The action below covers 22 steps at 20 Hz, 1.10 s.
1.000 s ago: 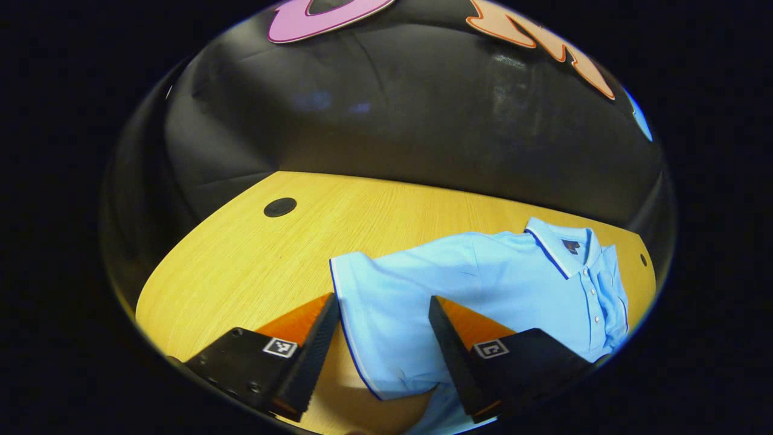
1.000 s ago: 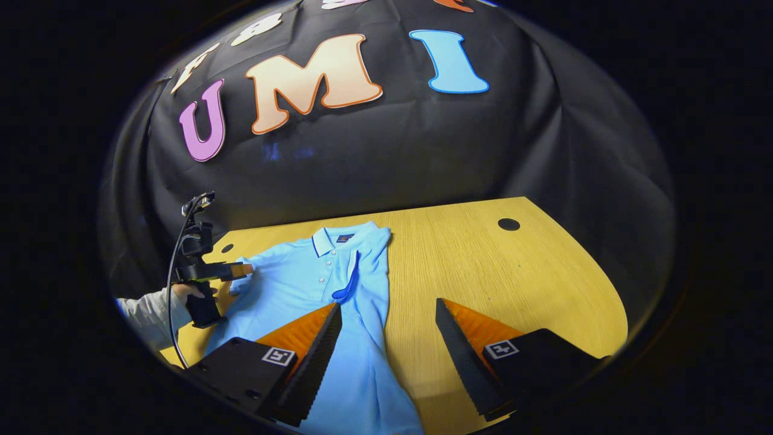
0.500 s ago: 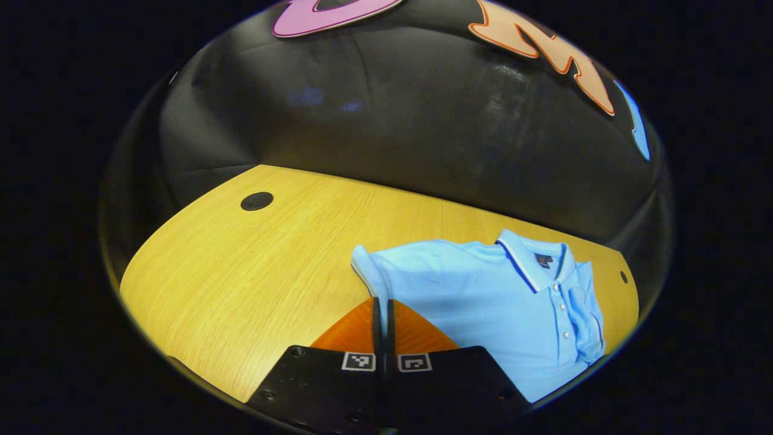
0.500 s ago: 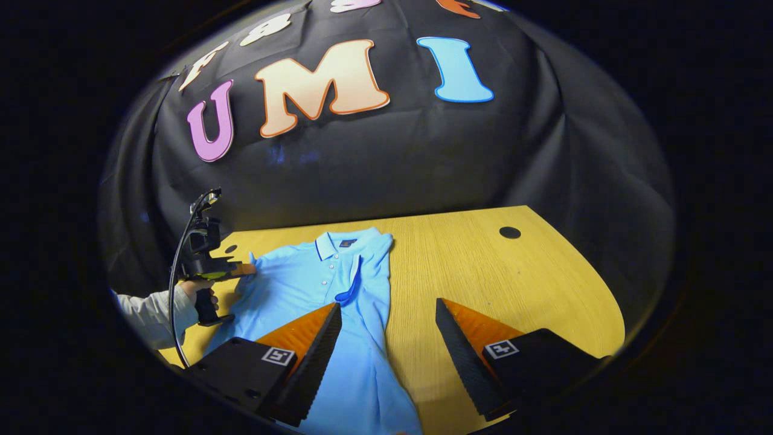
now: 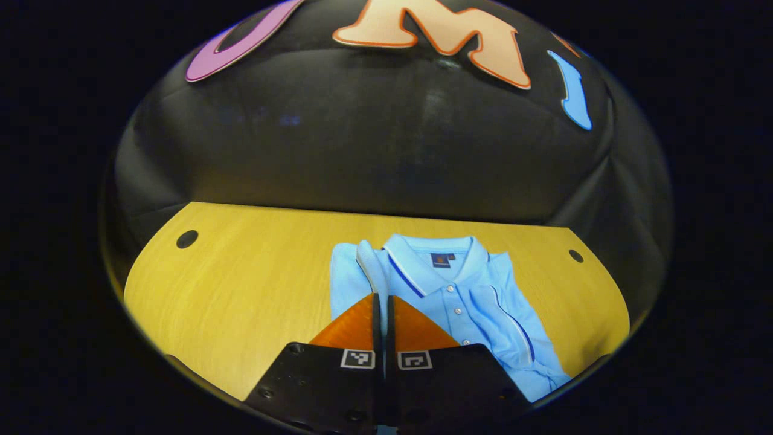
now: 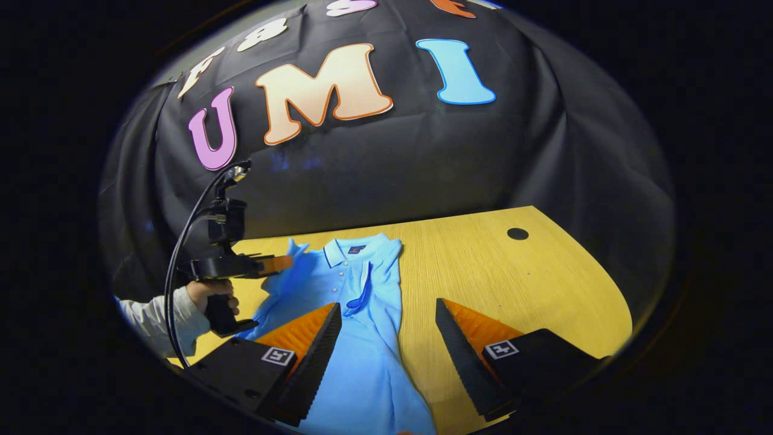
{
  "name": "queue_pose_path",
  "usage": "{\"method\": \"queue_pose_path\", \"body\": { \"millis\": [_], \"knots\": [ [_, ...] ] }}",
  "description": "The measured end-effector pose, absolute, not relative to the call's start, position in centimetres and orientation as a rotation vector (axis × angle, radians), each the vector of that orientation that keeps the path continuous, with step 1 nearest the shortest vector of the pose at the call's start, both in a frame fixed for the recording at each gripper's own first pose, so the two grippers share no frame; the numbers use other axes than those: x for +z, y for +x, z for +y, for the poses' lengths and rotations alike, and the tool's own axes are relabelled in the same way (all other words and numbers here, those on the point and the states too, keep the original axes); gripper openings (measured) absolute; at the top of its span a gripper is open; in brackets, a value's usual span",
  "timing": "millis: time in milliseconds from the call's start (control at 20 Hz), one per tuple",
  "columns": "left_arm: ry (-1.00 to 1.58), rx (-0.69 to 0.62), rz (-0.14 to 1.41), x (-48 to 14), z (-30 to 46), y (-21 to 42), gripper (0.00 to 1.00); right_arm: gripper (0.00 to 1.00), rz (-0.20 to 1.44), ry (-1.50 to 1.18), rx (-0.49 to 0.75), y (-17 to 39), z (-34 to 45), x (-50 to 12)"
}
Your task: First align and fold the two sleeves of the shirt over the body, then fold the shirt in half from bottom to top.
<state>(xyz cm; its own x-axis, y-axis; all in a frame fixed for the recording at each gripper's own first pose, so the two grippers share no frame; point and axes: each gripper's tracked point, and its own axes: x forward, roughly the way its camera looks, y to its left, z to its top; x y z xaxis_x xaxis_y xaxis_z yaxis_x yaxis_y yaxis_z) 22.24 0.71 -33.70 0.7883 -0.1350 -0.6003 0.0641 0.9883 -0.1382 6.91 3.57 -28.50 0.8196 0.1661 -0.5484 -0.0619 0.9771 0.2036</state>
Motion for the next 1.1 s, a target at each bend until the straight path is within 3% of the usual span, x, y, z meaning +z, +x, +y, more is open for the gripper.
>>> {"method": "queue_pose_path", "body": {
  "millis": [150,300,350,400,1100],
  "knots": [
    [-0.160,-0.164,0.669,-34.4,-1.6,21.3,0.05,0.98,0.585,0.174,0.125,7.4,4.1,-29.0],
    [-0.170,-0.158,0.644,-33.9,-0.7,20.9,1.00,0.98,0.578,0.184,0.101,8.1,4.5,-29.6],
    [-0.165,-0.158,0.632,-33.4,-0.3,20.5,0.96,0.94,0.576,0.195,0.096,8.2,4.8,-29.6],
    [-0.164,-0.150,0.635,-32.9,0.2,19.7,0.95,0.98,0.569,0.200,0.090,8.2,5.1,-29.5],
    [-0.104,-0.183,0.575,-25.3,4.1,1.8,0.95,0.94,0.600,0.097,0.198,-3.2,5.1,-28.2]
  ]
}}
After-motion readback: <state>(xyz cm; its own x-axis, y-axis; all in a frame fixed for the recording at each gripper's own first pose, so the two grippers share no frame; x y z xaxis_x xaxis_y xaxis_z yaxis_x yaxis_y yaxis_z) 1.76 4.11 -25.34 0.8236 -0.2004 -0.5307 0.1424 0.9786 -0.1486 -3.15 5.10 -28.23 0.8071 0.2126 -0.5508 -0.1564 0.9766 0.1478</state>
